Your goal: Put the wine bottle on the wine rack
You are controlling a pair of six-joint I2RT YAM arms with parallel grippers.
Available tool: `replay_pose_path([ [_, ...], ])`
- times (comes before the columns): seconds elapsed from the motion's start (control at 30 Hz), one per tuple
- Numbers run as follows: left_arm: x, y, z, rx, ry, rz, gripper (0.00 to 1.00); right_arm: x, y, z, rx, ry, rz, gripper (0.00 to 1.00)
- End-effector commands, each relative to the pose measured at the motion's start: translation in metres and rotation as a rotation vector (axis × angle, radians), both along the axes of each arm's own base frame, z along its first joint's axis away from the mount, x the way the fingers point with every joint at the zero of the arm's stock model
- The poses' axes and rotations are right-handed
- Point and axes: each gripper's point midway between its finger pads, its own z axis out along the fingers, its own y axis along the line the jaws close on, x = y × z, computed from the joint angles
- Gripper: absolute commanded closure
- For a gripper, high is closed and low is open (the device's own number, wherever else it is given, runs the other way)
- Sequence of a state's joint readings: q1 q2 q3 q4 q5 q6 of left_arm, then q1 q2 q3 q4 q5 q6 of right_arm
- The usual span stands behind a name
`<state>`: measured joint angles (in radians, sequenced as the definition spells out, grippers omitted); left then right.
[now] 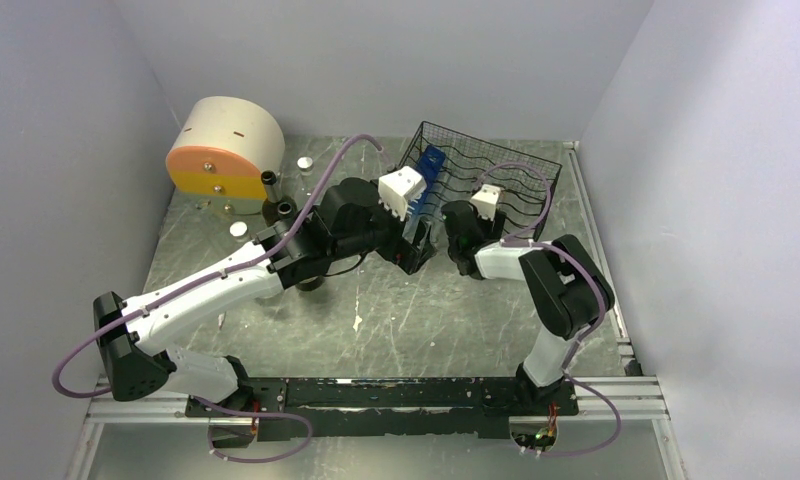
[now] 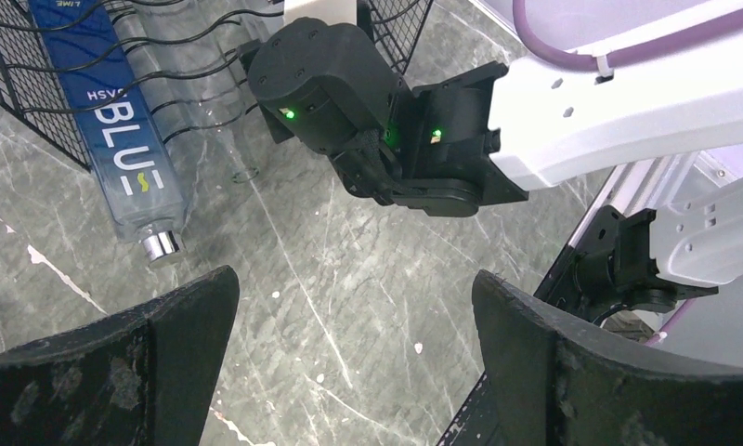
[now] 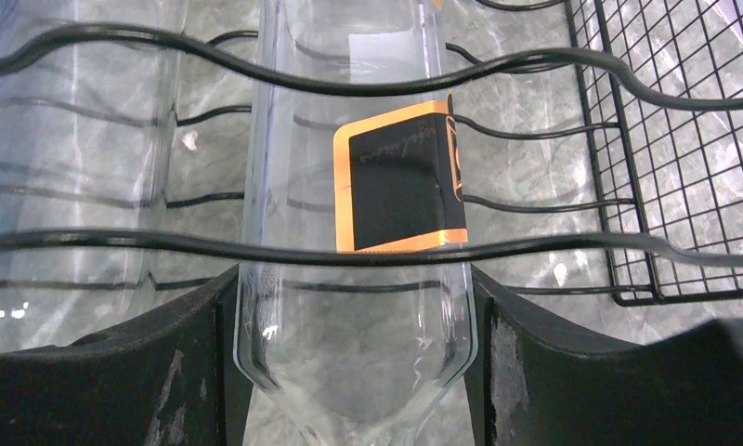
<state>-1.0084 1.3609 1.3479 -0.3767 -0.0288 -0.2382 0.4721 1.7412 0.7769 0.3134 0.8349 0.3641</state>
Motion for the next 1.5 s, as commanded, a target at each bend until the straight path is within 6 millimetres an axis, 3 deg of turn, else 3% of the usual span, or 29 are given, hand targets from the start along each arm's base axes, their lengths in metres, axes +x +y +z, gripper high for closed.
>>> replay_pose_path([
  [0.0,0.001,0.005,0.019,-0.025,-0.033,0.001,0.00,0.032,-0.001,0.038,0.062,-0.184,-0.076,0.59],
  [0.17,0.000,0.005,0.018,-0.025,-0.030,-0.001,0.01,0.035,0.006,0.037,0.082,-0.163,-0.040,0.32],
  [0.4,-0.002,0.006,0.020,-0.036,-0.037,-0.010,0.00,0.026,0.010,0.054,0.120,-0.162,0.002,0.12],
  [0.5,-0.004,0.005,0.020,-0.038,-0.036,-0.021,0.01,0.021,0.011,0.057,0.135,-0.151,0.018,0.08],
  [0.83,-0.006,0.011,0.022,-0.048,-0.043,-0.016,0.01,-0.007,0.023,0.067,0.234,-0.087,0.117,0.07],
  [1.03,-0.008,0.016,0.024,-0.056,-0.049,-0.005,0.00,-0.029,0.023,0.068,0.277,-0.004,0.132,0.14],
  [1.27,-0.009,0.016,0.021,-0.059,-0.052,-0.013,0.01,-0.060,0.025,0.038,0.330,0.152,0.124,0.19],
  [1.47,-0.011,0.014,0.021,-0.067,-0.058,-0.030,0.01,-0.062,0.036,0.023,0.368,0.189,0.166,0.34],
])
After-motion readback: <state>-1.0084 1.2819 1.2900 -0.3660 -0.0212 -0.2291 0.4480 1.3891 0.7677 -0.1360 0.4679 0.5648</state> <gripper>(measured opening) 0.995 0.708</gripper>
